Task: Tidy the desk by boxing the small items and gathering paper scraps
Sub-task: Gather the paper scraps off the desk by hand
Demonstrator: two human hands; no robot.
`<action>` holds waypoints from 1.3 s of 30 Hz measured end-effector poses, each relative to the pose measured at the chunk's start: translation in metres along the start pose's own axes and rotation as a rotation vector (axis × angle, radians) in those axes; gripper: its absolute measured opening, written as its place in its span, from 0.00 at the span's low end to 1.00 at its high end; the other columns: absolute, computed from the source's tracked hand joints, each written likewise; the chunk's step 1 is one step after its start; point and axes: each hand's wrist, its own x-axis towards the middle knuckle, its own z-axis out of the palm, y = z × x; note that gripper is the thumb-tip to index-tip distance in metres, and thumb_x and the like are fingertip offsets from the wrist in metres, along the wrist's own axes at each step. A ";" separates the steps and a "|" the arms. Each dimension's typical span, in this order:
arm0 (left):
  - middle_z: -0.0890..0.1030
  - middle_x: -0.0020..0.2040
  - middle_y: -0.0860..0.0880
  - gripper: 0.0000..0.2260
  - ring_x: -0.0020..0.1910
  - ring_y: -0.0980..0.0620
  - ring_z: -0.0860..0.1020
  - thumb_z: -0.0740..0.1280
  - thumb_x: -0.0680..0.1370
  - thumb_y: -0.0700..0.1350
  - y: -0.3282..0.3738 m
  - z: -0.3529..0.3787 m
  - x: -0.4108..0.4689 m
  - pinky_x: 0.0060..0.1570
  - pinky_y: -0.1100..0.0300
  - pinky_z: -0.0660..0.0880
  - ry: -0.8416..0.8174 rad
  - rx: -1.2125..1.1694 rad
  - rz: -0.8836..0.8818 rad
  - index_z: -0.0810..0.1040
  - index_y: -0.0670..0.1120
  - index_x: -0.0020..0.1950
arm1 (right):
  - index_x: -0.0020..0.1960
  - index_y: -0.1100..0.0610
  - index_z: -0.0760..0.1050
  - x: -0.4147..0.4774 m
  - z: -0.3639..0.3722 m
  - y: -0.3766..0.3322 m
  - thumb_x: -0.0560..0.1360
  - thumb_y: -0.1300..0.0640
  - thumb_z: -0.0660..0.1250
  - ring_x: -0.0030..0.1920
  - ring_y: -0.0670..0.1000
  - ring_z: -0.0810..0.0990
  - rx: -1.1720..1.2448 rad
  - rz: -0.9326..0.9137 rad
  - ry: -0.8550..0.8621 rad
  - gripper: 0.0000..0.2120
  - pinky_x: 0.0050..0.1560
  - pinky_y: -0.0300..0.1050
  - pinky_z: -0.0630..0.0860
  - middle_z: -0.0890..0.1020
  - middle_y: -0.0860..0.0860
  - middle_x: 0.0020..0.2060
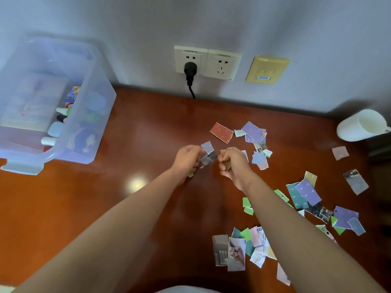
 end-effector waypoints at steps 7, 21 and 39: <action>0.78 0.52 0.55 0.23 0.48 0.51 0.78 0.73 0.70 0.50 -0.010 0.003 0.019 0.49 0.57 0.75 0.053 0.722 0.220 0.71 0.52 0.62 | 0.50 0.55 0.72 0.023 0.004 0.001 0.78 0.63 0.56 0.27 0.46 0.67 -0.309 -0.154 0.057 0.08 0.28 0.38 0.61 0.73 0.51 0.35; 0.79 0.50 0.53 0.17 0.51 0.48 0.78 0.75 0.67 0.47 -0.001 0.003 0.037 0.47 0.56 0.74 -0.017 1.013 0.225 0.73 0.54 0.51 | 0.65 0.45 0.69 0.039 0.002 0.010 0.73 0.57 0.70 0.59 0.53 0.78 -0.960 -0.357 0.030 0.23 0.56 0.52 0.77 0.79 0.46 0.60; 0.79 0.51 0.51 0.18 0.50 0.46 0.78 0.73 0.70 0.48 -0.012 0.000 0.033 0.43 0.57 0.69 0.023 0.966 0.287 0.71 0.52 0.56 | 0.57 0.50 0.76 0.030 0.020 0.013 0.74 0.51 0.70 0.52 0.56 0.80 -1.016 -0.303 0.261 0.13 0.41 0.43 0.71 0.82 0.49 0.51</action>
